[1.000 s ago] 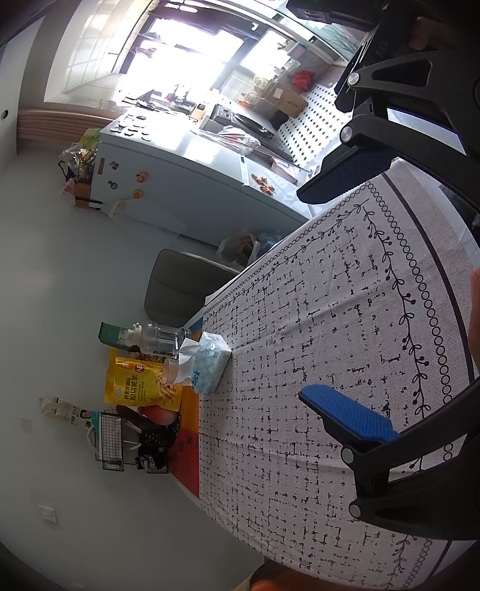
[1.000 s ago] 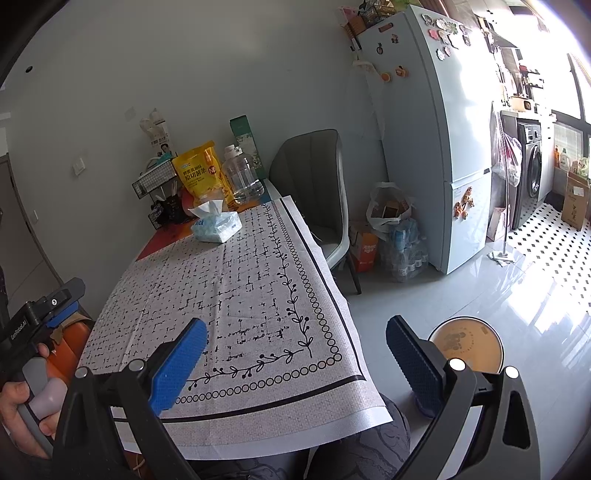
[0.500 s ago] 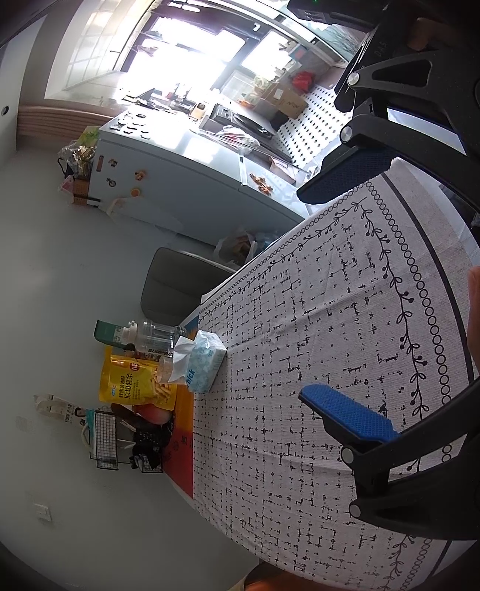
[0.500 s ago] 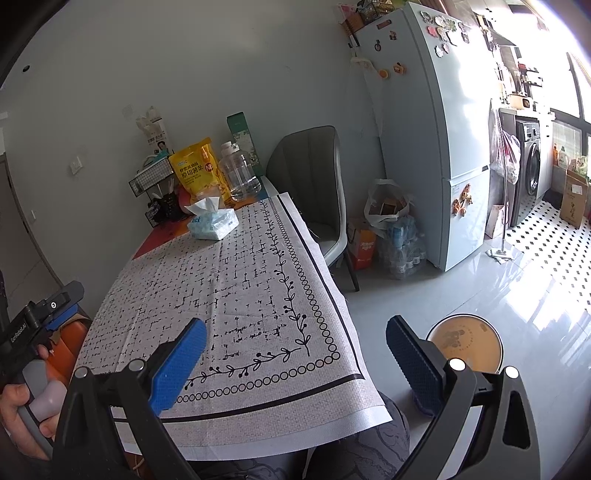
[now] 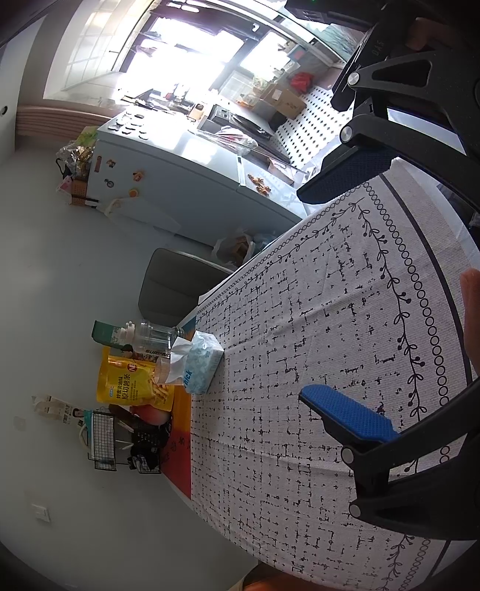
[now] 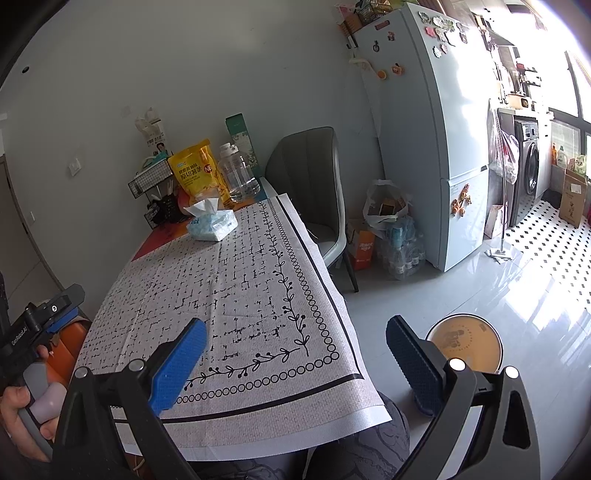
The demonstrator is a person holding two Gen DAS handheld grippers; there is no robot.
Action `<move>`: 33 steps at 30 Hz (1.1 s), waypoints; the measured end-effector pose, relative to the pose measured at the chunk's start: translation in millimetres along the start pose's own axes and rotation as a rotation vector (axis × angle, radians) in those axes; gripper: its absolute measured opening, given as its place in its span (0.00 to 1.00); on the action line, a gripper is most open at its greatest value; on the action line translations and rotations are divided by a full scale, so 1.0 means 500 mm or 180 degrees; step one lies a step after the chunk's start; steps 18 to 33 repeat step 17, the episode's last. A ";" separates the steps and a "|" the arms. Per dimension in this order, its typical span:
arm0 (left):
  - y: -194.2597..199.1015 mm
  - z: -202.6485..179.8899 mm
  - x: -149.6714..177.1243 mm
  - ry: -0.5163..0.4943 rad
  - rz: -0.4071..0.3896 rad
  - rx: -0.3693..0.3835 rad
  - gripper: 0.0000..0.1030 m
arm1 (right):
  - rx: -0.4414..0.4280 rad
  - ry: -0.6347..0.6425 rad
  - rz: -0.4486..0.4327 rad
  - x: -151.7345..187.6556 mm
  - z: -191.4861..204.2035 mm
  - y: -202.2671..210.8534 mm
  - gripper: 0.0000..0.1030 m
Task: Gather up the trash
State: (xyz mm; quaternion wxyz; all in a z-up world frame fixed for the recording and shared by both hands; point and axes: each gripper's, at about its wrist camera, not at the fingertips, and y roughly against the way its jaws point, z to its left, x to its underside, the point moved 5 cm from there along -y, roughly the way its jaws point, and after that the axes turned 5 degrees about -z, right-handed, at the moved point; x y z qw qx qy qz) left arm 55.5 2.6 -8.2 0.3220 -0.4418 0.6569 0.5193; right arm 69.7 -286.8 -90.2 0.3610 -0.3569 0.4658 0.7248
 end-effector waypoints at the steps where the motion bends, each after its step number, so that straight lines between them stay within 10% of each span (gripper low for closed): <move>1: 0.000 0.000 0.001 -0.0004 -0.0001 -0.0014 0.94 | 0.0001 -0.0003 0.0002 0.000 0.000 0.000 0.93; 33: -0.050 0.050 0.029 0.0199 0.0075 -0.0015 0.94 | 0.0056 0.0013 0.0230 0.026 -0.001 -0.036 0.93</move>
